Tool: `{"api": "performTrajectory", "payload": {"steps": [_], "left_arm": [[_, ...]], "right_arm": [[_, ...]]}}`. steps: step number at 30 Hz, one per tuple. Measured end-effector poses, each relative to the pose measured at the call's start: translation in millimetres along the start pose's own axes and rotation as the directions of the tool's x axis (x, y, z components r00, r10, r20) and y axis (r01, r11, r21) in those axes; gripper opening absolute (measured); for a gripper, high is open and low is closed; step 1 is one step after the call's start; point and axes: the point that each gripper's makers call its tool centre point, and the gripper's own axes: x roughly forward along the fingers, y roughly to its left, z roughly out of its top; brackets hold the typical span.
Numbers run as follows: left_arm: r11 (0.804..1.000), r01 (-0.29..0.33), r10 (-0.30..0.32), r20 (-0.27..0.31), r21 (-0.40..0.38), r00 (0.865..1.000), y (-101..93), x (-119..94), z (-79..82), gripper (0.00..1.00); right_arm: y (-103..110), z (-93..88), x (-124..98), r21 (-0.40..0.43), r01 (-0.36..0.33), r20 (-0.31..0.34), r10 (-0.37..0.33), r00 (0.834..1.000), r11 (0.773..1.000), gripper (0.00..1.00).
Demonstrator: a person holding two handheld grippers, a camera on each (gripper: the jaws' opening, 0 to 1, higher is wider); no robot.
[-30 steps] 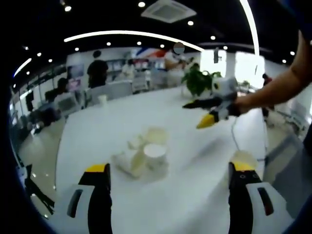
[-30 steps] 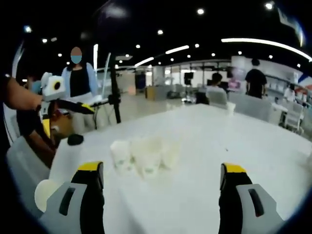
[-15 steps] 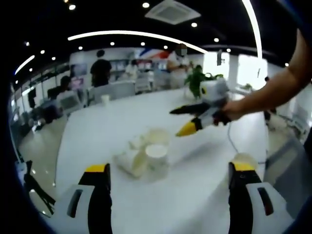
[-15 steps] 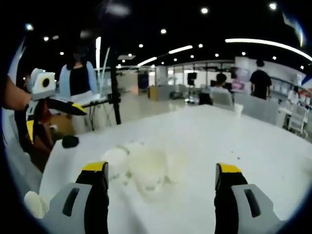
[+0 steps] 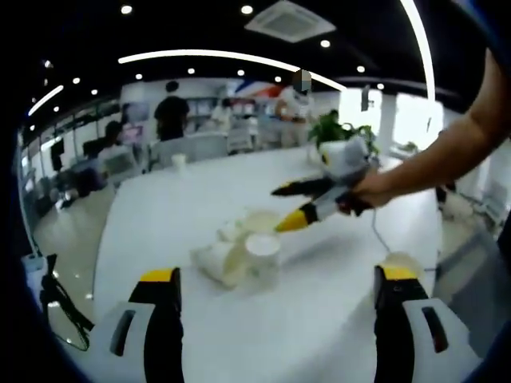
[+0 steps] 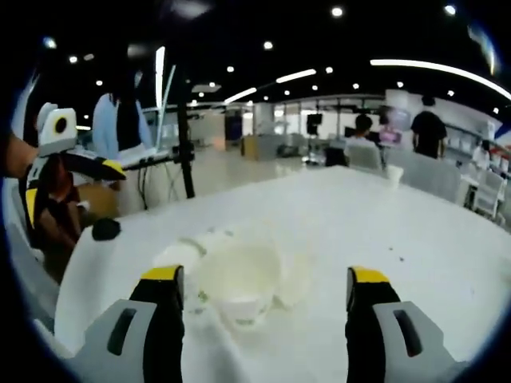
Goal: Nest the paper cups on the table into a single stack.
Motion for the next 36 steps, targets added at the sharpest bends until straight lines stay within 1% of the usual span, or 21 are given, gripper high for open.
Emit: {"api": "performTrajectory", "payload": {"steps": [5,8,10,13,16,18,22,31,32,34,35,36], "left_arm": [[1.000,-0.010,0.010,0.005,-0.008,1.000,3.5,-3,-0.3,1.00],[1.000,-0.014,0.014,0.005,-0.011,1.000,5.4,-5,-2.0,1.00],[1.000,-0.016,0.016,0.005,-0.013,1.000,5.5,-5,-2.8,1.00],[1.000,-0.020,0.020,0.002,-0.023,1.000,7.3,-5,-5.4,1.00],[0.999,-0.021,0.021,0.001,-0.026,1.000,7.3,-5,-6.2,1.00],[0.999,-0.021,0.021,-0.001,-0.029,1.000,7.5,-5,-7.6,1.00],[0.999,-0.023,0.023,-0.002,-0.034,1.000,8.1,-6,-8.2,1.00],[0.999,-0.022,0.022,-0.012,-0.041,1.000,9.2,-6,-10.9,1.00],[0.999,-0.022,0.022,-0.013,-0.041,1.000,9.1,-6,-10.9,1.00],[0.999,-0.020,0.020,-0.014,-0.041,1.000,8.8,-5,-10.9,1.00],[0.999,-0.018,0.017,-0.017,-0.039,1.000,8.4,-5,-11.3,1.00],[0.999,-0.016,0.016,-0.018,-0.038,1.000,8.1,-4,-11.4,1.00]], "right_arm": [[0,-10.9,-1,-0.011,0.012,-0.014,-0.012,1.000,1.000,0.75],[1,-17.1,0,-0.015,0.005,-0.028,-0.006,1.000,1.000,0.72],[4,-21.0,1,-0.036,0.000,-0.050,-0.001,0.999,0.999,0.67],[8,-17.6,4,-0.043,-0.004,-0.040,0.002,0.999,0.999,0.56],[11,-15.9,8,-0.069,-0.004,-0.035,0.001,0.999,0.998,0.50],[16,-16.7,11,-0.074,-0.018,-0.037,0.015,0.999,0.997,0.46],[23,-20.3,18,-0.098,-0.043,-0.059,0.037,0.998,0.994,0.47],[22,-24.6,29,-0.071,-0.044,-0.062,0.039,0.997,0.997,0.46],[21,-25.2,29,-0.067,-0.041,-0.063,0.037,0.997,0.997,0.47],[20,-25.7,32,-0.042,-0.027,-0.058,0.025,0.998,0.999,0.53],[19,-25.2,33,-0.042,-0.025,-0.051,0.023,0.998,0.999,0.53],[19,-25.7,34,-0.043,-0.024,-0.051,0.022,0.998,0.999,0.49]]}}
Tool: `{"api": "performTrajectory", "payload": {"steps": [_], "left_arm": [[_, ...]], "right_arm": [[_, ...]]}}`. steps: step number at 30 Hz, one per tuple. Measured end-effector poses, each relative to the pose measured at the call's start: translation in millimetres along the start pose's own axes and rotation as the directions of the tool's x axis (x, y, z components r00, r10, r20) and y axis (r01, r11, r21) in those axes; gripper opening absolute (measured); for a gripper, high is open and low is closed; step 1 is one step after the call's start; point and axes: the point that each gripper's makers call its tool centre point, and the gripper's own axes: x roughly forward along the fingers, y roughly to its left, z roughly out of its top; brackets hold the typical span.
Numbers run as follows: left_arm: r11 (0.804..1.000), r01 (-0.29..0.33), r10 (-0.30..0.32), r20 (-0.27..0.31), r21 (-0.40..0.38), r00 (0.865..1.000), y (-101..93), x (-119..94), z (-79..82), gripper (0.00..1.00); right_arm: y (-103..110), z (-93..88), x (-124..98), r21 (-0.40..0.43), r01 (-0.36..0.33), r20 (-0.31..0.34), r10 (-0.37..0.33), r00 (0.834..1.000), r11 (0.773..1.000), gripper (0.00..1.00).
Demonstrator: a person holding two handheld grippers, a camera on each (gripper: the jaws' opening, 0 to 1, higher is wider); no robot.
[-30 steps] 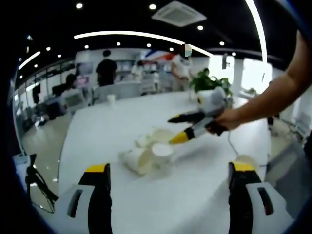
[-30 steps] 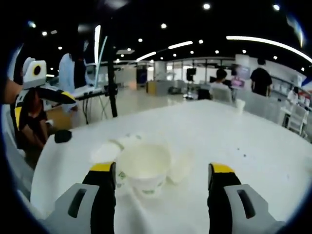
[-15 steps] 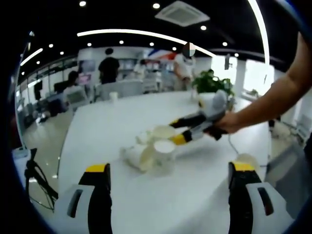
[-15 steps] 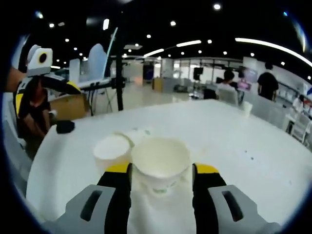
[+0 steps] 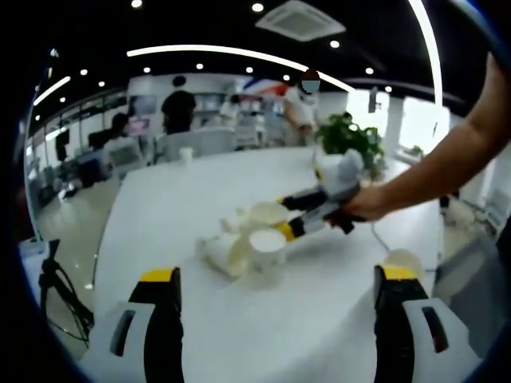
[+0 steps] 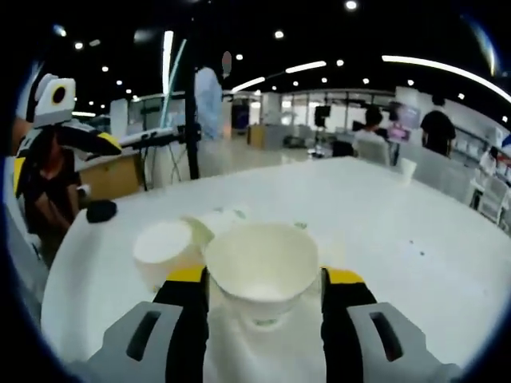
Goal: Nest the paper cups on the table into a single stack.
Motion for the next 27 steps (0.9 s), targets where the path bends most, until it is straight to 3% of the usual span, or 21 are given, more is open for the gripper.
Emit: {"api": "performTrajectory", "payload": {"steps": [2,20,27], "left_arm": [[1.000,0.002,-0.002,-0.001,0.002,1.000,0.2,1,0.0,1.00],[1.000,0.007,-0.007,0.000,-0.008,1.000,0.4,6,-0.4,1.00],[1.000,0.009,-0.009,0.008,-0.007,1.000,-1.5,8,0.9,1.00]], "right_arm": [[0,-1.0,0,0.001,0.002,-0.006,-0.002,1.000,1.000,0.42],[2,3.0,-9,0.005,-0.008,0.005,0.008,1.000,1.000,0.38],[6,14.8,-13,0.010,-0.021,0.022,0.020,1.000,1.000,0.38]]}}
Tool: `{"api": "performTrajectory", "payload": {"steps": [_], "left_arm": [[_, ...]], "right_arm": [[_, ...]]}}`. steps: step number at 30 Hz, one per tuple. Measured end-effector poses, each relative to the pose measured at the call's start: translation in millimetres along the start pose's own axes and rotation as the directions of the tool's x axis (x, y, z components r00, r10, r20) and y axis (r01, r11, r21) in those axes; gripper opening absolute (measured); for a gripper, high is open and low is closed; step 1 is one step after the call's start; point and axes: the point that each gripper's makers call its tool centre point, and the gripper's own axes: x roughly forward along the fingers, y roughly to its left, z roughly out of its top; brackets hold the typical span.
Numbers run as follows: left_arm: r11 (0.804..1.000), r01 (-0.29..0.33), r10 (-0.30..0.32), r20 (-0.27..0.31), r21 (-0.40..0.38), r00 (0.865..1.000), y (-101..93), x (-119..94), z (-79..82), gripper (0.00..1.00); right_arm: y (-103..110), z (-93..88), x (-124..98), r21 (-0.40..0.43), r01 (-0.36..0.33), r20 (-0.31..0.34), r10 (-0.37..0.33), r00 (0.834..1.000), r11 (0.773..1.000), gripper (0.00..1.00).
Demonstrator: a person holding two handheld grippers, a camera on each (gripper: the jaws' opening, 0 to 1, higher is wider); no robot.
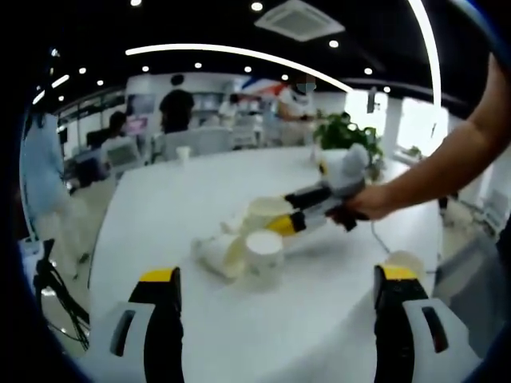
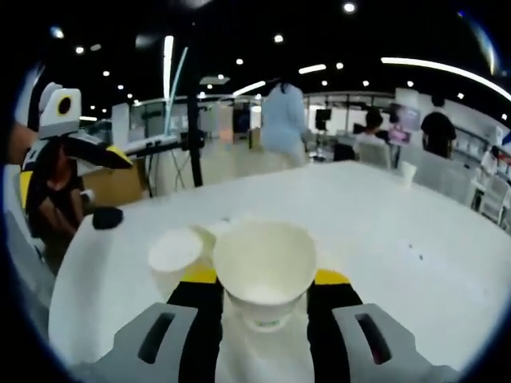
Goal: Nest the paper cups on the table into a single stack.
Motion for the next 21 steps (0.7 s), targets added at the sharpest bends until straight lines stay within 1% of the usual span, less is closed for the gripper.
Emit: {"api": "performTrajectory", "payload": {"steps": [4,9,16,18,21], "left_arm": [[1.000,0.001,-0.001,0.000,0.002,1.000,-1.4,0,0.2,1.00],[1.000,0.000,0.000,0.002,0.000,1.000,-3.1,1,1.0,1.00],[1.000,0.009,-0.009,0.001,0.006,1.000,-7.8,1,1.2,1.00],[1.000,0.010,-0.010,0.001,0.007,1.000,-7.1,1,1.4,1.00],[1.000,0.010,-0.010,-0.002,0.006,1.000,-7.8,2,1.2,1.00]], "right_arm": [[2,8.5,-2,-0.008,-0.007,0.007,0.007,1.000,1.000,0.38],[0,25.2,-7,-0.001,-0.010,0.029,0.010,1.000,1.000,0.38],[-3,40.0,-12,-0.025,-0.009,0.026,0.009,1.000,1.000,0.38],[-6,46.9,-14,-0.035,-0.008,0.029,0.009,1.000,0.999,0.38],[-11,55.3,-17,-0.027,-0.002,0.039,0.003,0.999,1.000,0.38]]}}
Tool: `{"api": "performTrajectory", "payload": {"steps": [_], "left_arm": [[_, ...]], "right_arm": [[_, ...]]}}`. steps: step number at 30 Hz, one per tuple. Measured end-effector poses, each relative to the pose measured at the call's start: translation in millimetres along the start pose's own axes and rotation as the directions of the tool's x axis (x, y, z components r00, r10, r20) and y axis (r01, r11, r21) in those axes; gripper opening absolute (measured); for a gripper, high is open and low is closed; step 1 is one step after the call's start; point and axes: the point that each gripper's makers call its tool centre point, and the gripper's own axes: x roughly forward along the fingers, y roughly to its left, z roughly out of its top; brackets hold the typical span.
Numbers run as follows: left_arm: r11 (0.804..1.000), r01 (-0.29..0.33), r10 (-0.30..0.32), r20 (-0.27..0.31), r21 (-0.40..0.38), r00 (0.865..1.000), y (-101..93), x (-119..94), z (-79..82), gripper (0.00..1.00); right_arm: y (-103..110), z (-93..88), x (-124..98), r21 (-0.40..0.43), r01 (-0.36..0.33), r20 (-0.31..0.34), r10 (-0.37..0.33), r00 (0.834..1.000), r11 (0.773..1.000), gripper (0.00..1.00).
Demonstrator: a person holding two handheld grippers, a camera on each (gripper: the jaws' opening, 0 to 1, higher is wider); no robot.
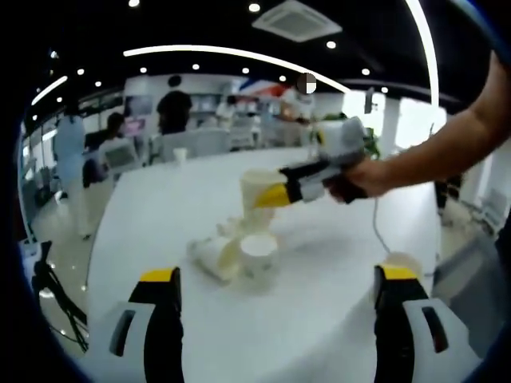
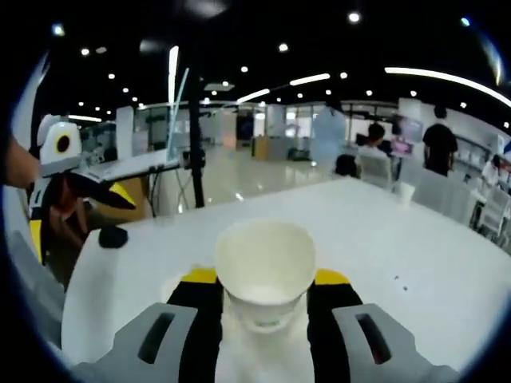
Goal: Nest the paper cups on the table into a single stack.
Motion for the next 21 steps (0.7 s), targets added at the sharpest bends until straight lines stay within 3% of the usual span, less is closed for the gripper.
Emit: {"api": "performTrajectory", "payload": {"steps": [9,21], "left_arm": [[1.000,0.001,-0.002,0.020,0.007,1.000,-0.5,0,11.2,1.00],[1.000,0.007,-0.006,0.032,-0.009,0.999,-2.9,-2,17.9,1.00]], "right_arm": [[-10,18.7,-7,-0.025,0.009,0.005,-0.009,1.000,1.000,0.37],[-17,25.7,-19,-0.035,0.017,0.008,-0.017,1.000,0.999,0.37]]}}
